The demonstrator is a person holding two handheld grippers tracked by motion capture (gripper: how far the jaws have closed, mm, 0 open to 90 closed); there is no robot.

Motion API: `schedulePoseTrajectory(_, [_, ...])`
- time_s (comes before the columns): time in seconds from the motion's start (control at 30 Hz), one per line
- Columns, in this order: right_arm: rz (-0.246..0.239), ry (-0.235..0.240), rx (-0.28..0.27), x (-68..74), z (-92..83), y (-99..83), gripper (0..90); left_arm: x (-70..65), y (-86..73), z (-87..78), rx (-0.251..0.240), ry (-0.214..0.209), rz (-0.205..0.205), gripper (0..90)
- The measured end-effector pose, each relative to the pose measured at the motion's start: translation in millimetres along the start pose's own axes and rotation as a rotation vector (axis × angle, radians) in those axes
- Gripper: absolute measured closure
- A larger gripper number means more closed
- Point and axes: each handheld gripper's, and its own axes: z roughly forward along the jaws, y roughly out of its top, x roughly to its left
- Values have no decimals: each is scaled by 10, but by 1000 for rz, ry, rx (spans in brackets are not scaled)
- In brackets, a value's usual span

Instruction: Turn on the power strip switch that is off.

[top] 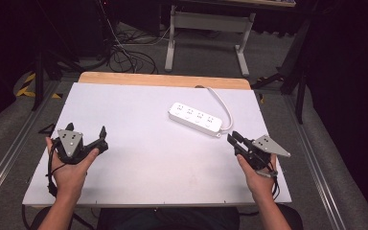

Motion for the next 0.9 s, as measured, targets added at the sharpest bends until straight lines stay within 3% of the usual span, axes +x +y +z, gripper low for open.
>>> schedulePoseTrajectory(0.23, [-55, 42, 4, 85, -13, 45, 898, -1, -1, 3, 1, -2, 1, 54])
schedulePoseTrajectory(0.3, [-45, 50, 15, 102, -24, 61, 900, -1, 0, 4, 1, -2, 2, 55])
schedulePoseTrajectory(0.4, [-9, 58, 82, 140, -52, 137, 900, -2, -1, 8, 2, -4, 6, 55])
schedulePoseTrajectory(0.57, [-28, 54, 109, 211, -76, 232, 900, -4, 0, 9, 2, -5, 11, 57])
schedulePoseTrajectory(0.7, [-11, 58, 162, 203, -17, 257, 900, 2, -1, 9, 2, -4, 8, 58])
schedulePoseTrajectory(0.9, [5, 45, 185, 175, 28, 334, 900, 8, -4, 9, 5, 0, 10, 60])
